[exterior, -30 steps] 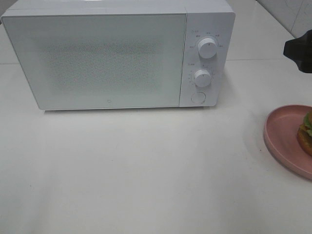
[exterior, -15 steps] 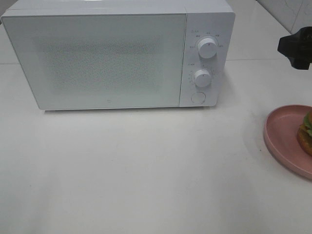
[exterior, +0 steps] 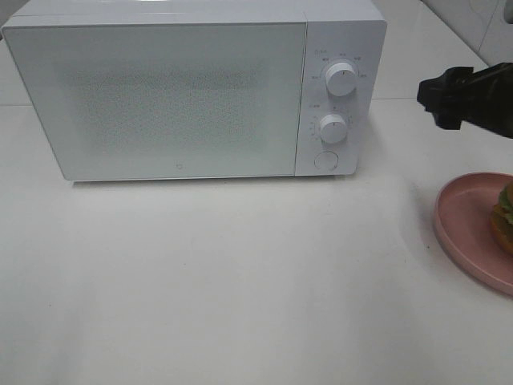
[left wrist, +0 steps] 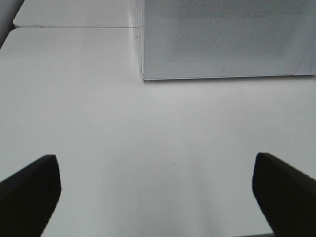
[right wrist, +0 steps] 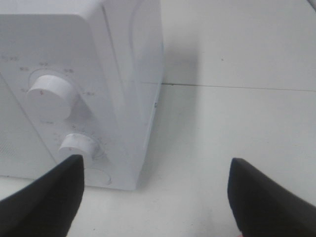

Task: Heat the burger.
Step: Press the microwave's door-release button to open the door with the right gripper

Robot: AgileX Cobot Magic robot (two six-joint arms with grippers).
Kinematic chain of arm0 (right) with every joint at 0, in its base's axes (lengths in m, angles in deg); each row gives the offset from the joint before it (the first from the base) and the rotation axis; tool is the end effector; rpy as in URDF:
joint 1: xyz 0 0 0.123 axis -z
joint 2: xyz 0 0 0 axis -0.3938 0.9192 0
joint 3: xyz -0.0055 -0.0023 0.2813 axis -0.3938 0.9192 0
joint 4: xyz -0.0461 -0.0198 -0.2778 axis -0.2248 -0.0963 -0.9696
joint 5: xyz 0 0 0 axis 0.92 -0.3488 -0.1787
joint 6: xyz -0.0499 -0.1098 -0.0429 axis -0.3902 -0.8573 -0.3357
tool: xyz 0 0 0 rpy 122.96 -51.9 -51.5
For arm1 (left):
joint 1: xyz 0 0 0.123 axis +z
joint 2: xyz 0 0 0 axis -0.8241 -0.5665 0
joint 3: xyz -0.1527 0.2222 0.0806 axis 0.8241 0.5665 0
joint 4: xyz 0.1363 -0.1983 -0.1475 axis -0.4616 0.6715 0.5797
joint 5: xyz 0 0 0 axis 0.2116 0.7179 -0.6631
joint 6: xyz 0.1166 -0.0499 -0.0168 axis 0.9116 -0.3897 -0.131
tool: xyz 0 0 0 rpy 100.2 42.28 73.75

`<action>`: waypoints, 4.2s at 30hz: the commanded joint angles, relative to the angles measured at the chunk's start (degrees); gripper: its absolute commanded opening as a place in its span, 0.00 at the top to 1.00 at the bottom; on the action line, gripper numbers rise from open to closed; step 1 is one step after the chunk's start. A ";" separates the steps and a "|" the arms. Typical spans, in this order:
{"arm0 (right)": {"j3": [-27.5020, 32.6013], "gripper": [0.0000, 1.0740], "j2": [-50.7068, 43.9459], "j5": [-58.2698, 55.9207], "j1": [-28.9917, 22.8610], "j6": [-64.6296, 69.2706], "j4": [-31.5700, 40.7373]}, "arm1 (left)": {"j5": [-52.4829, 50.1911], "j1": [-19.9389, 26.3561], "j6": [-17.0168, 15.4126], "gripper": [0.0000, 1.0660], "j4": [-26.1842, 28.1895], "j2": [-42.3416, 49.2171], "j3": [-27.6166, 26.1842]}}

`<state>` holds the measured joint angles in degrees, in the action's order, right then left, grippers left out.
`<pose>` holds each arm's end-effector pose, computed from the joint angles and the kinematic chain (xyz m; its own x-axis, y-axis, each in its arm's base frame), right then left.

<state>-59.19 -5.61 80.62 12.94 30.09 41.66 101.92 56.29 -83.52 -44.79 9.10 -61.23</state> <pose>0.3117 0.0605 0.1968 -0.3315 -0.0114 -0.9434 -0.1919 0.9798 0.0556 0.0549 -0.0181 0.2814 -0.4359 0.0118 -0.8999 0.1268 0.9908 -0.0484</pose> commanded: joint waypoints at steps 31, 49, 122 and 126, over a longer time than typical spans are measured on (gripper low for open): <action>5.21 0.29 19.08 34.95 -31.17 -31.17 46.47 | 0.11 -0.29 -0.29 0.08 0.29 0.57 0.06; 5.21 0.29 23.78 37.30 -33.63 -25.78 51.80 | 0.11 -0.29 -0.29 0.08 0.29 0.57 0.06; -0.63 1.00 32.31 29.68 -22.57 67.15 34.15 | 0.11 -0.29 -0.29 0.08 0.29 0.17 0.06; -2.29 1.00 34.21 28.36 -20.91 69.27 32.03 | 0.11 -0.29 -0.29 0.08 0.29 0.17 0.06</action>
<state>-60.91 28.48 109.61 -8.38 98.90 74.77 101.92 56.29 -83.52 -44.79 9.10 -61.23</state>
